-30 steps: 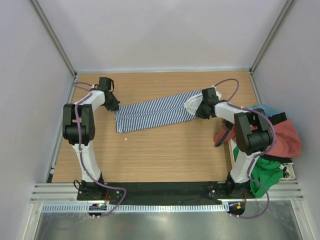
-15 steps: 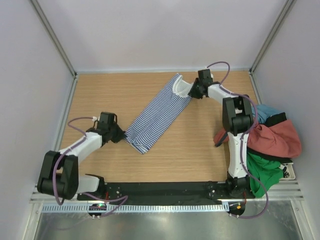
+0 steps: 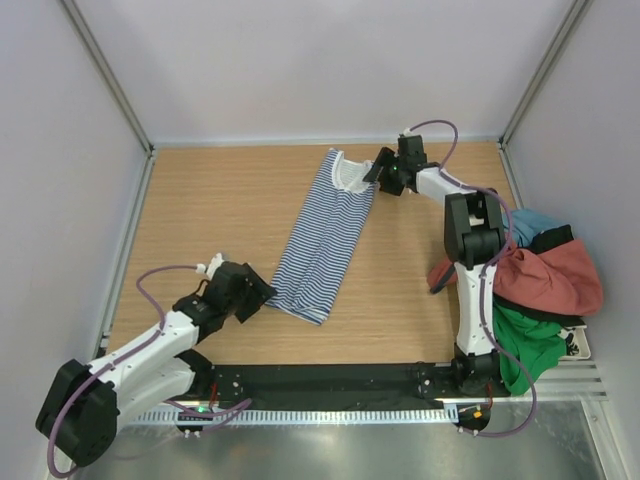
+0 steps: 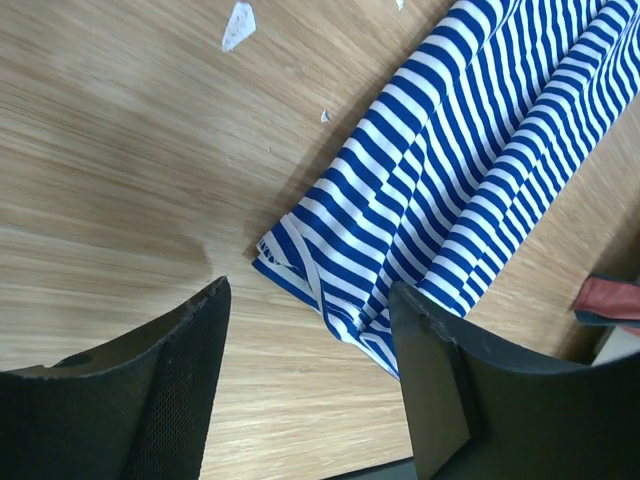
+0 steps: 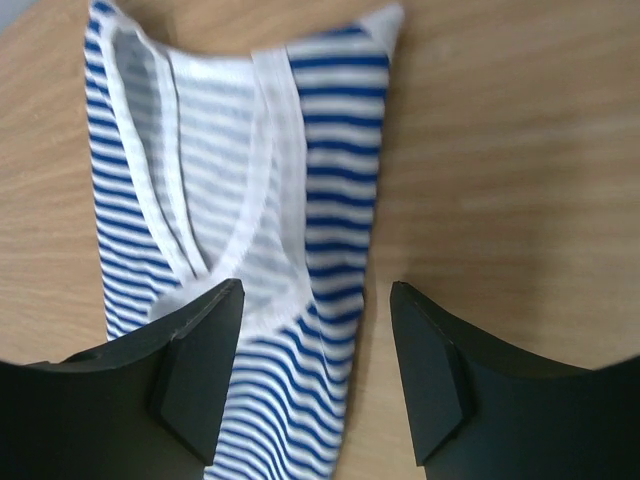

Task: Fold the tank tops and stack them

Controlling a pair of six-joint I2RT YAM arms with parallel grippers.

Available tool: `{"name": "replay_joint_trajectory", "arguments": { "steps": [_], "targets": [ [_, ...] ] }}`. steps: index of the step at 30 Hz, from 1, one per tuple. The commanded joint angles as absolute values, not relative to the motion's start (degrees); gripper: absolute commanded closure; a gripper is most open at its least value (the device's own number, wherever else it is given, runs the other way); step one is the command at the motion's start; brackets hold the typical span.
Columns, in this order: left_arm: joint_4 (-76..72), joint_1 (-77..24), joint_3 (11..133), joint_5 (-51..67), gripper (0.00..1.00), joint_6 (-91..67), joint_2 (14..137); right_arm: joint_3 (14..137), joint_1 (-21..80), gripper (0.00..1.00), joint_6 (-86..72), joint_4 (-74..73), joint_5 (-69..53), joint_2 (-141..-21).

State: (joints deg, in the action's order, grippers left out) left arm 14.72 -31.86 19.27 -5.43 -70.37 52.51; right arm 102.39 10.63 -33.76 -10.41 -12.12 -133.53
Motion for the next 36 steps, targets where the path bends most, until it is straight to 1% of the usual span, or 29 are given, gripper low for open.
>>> {"name": "replay_joint_trajectory", "arguments": {
  "steps": [1, 2, 4, 6, 8, 11, 13, 14, 17, 19, 20, 22, 24, 25, 27, 28, 29, 31, 32, 35, 36],
  "targets": [
    [21.6, -32.1, 23.4, -10.3, 0.34, -67.4, 51.9, 95.0, 10.6, 0.34, -32.2, -10.4, -14.8, -124.9],
    [22.9, -32.1, 24.7, -10.5, 0.33, -66.3, 52.4, 91.2, 10.5, 0.37, -32.6, -9.8, -15.1, -123.8],
    [23.3, -31.9, 25.9, -10.7, 0.31, -63.3, 54.2, 87.4, 10.5, 0.39, -33.4, -9.0, -16.0, -120.7],
    [22.7, -31.0, 28.0, -9.7, 0.32, -61.2, 56.1, 81.1, 10.6, 0.43, -35.2, -5.5, -18.7, -118.5],
    [21.9, -29.2, 30.9, -7.1, 0.34, -57.6, 59.6, 75.8, 10.6, 0.44, -36.2, -3.2, -20.1, -116.1],
    [20.8, -27.1, 34.3, -4.1, 0.37, -53.2, 64.6, 71.3, 10.7, 0.47, -37.4, -1.2, -22.6, -114.7],
    [20.0, -25.4, 35.9, -2.8, 0.40, -51.8, 68.4, 69.8, 10.7, 0.47, -38.2, -0.4, -24.3, -114.5],
    [19.6, -24.9, 37.1, -1.7, 0.43, -50.7, 69.6, 68.8, 11.0, 0.48, -38.3, -0.3, -25.0, -114.8],
    [19.2, -24.8, 38.7, -0.4, 0.48, -50.0, 73.0, 68.1, 11.3, 0.48, -38.8, 1.6, -26.2, -115.1],
    [17.2, -24.8, 38.3, -0.2, 0.50, -50.1, 73.9, 68.2, 11.5, 0.49, -38.9, 1.8, -26.3, -115.6],
    [16.5, -24.8, 38.1, 2.2, 0.51, -50.2, 74.5, 68.5, 11.6, 0.50, -39.1, 1.8, -26.3, -115.8],
    [15.4, -24.8, 37.7, 3.2, 0.54, -50.4, 75.2, 69.8, 11.9, 0.51, -39.2, 1.1, -26.2, -117.1],
    [14.9, -25.0, 37.5, 4.6, 0.55, -50.4, 75.9, 70.7, 12.0, 0.54, -39.3, 0.4, -25.5, -117.9],
    [14.2, -25.0, 37.0, 4.8, 0.58, -50.5, 76.2, 71.6, 12.1, 0.54, -39.4, 0.4, -25.0, -118.6],
    [13.3, -25.2, 36.5, 5.6, 0.62, -50.8, 76.7, 72.8, 12.2, 0.60, -39.6, -1.9, -22.3, -119.3],
    [12.8, -25.4, 36.0, 6.0, 0.72, -50.9, 76.8, 73.7, 12.1, 0.64, -39.5, -2.5, -21.4, -120.3],
    [12.6, -25.7, 35.8, 6.2, 0.77, -51.0, 76.9, 75.8, 12.2, 0.73, -39.4, -3.9, -20.7, -120.8],
    [11.8, -26.1, 35.2, 6.9, 0.85, -51.2, 77.1, 78.2, 12.1, 0.80, -39.2, -4.8, -20.0, -123.3],
    [11.5, -26.7, 34.9, 6.9, 0.87, -51.5, 77.1, 81.1, 12.1, 0.87, -39.1, -6.3, -19.7, -124.2],
    [10.0, -29.0, 33.5, 6.9, 0.89, -53.2, 76.7, 88.0, 12.0, 0.99, -38.1, -10.4, -17.1, -128.0],
    [9.1, -30.0, 33.1, 6.8, 0.89, -53.8, 76.8, 89.7, 12.1, 0.99, -37.8, -11.4, -16.4, -128.8]
  ]
}}
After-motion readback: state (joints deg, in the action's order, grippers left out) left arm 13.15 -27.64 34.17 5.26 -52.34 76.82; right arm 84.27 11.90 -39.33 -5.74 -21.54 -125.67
